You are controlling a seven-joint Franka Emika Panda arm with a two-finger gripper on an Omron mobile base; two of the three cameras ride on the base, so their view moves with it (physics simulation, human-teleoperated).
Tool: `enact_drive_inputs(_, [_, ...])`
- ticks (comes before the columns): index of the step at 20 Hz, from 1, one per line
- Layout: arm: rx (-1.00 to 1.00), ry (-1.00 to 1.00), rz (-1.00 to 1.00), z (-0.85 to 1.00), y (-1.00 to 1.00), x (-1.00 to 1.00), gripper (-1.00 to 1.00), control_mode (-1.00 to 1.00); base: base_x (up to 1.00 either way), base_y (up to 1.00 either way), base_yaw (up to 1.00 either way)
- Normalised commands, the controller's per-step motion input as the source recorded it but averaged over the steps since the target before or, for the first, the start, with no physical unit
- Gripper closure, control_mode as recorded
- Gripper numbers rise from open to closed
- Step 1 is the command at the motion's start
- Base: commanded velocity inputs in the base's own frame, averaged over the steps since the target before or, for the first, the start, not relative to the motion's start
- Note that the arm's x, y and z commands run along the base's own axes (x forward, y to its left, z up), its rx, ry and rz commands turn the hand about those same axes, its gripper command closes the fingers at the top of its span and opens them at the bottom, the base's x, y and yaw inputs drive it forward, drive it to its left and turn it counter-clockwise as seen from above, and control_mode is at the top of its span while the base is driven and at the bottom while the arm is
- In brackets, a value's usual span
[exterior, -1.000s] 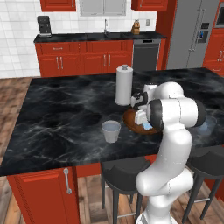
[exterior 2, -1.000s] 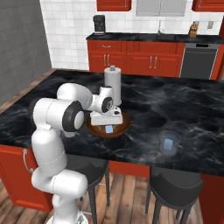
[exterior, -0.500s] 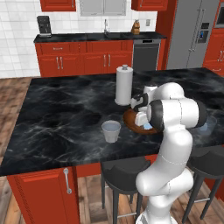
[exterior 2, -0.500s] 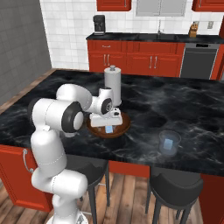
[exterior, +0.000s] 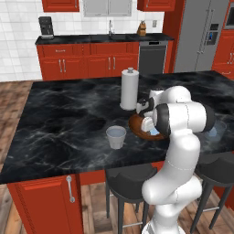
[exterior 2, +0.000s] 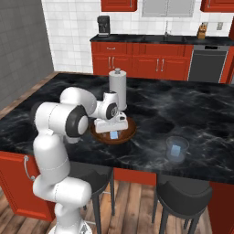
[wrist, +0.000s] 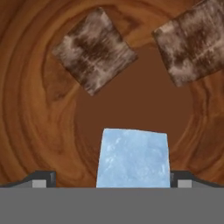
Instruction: There are four ice cubes in the ice bowl. Place two ice cubes in each glass of water.
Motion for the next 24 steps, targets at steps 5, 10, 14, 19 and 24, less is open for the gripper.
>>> enact_drive_inputs(5, [0.0, 0.0, 0.05, -0.04, 0.0, 0.17, -1.0, -1.0, 0.0, 0.0, 0.0])
enact_drive_inputs(10, [0.0, 0.0, 0.04, -0.09, 0.0, -0.08, -1.0, -1.0, 0.0, 0.0, 0.0])
enact_drive_inputs(14, [0.0, 0.0, 0.01, -0.01, 0.0, -0.19, -1.0, -1.0, 0.0, 0.0, 0.0])
enact_drive_inputs(19, [0.0, 0.0, 0.0, 0.0, 0.0, -0.01, -1.0, -1.0, 0.0, 0.0, 0.0])
enact_drive_inputs(24, [0.0, 0.0, 0.0, 0.0, 0.0, 0.0, 1.0, -1.0, 0.0, 0.0, 0.0])
